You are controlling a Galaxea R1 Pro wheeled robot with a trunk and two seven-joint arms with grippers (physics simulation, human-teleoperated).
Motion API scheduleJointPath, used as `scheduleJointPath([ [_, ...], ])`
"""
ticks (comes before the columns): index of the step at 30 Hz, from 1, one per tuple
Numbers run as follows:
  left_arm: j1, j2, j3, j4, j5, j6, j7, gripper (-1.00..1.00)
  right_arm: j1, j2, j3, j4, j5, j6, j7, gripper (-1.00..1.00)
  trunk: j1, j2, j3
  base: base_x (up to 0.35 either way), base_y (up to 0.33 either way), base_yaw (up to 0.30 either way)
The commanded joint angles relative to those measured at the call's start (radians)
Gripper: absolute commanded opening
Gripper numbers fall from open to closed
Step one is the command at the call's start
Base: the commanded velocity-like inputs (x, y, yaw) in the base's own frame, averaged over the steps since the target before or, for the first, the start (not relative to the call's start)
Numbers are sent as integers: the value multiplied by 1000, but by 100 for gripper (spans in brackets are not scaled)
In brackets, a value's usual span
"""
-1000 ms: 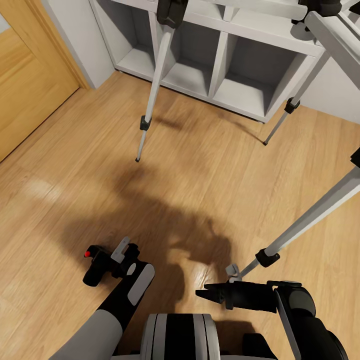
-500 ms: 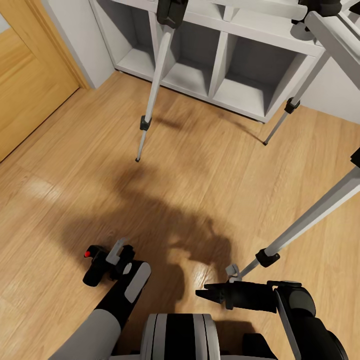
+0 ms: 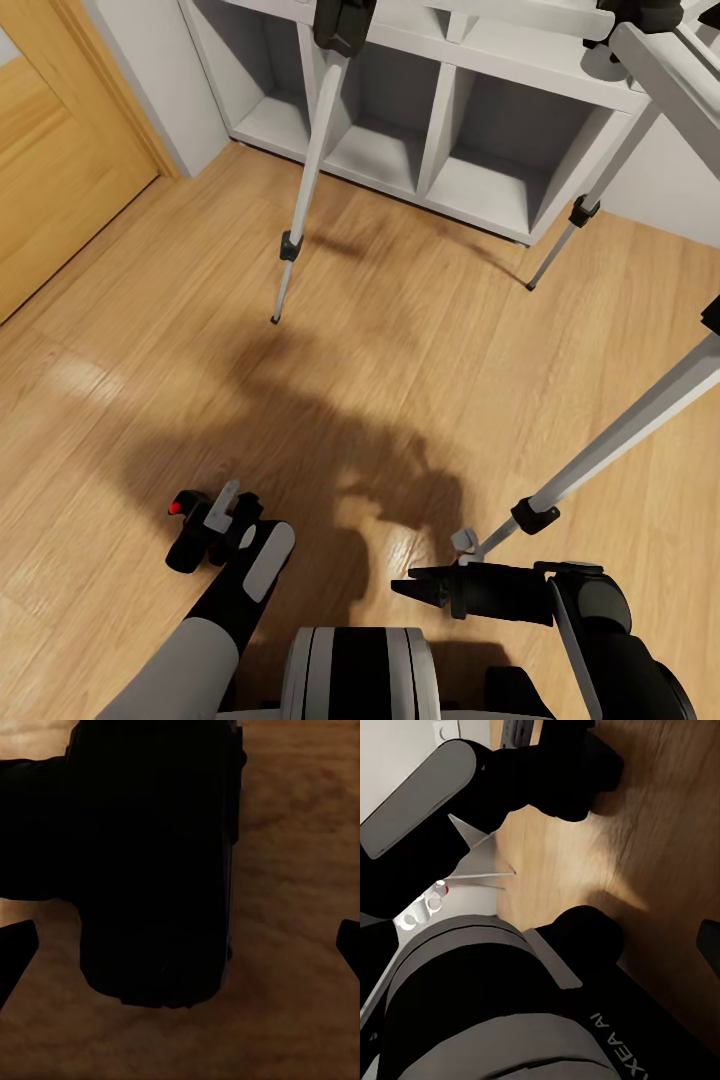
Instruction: Attach the digital camera to the camera tripod in the bedroom.
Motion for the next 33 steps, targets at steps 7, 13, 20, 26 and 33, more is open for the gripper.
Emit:
scheduleJointPath([
  [7, 0, 1, -2, -1, 8, -4, 2, 100, -1, 0, 1, -1, 6, 8, 8, 100, 0, 0, 0, 0, 0, 0],
  [13, 0, 2, -2, 0, 9, -4, 1, 100, 0, 0, 1, -1, 6, 8, 8, 100, 0, 0, 0, 0, 0, 0],
  [20, 0, 1, -4, 32, -3, -3, -1, 100, -1, 0, -1, -1, 6, 8, 8, 100, 0, 0, 0, 0, 0, 0],
  [26, 0, 1, -4, 39, -6, -3, -2, 100, 0, 0, -1, -1, 6, 8, 8, 100, 0, 0, 0, 0, 0, 0],
  [33, 0, 1, -4, 42, -7, -4, -5, 100, 0, 0, 0, -1, 6, 8, 8, 100, 0, 0, 0, 0, 0, 0],
])
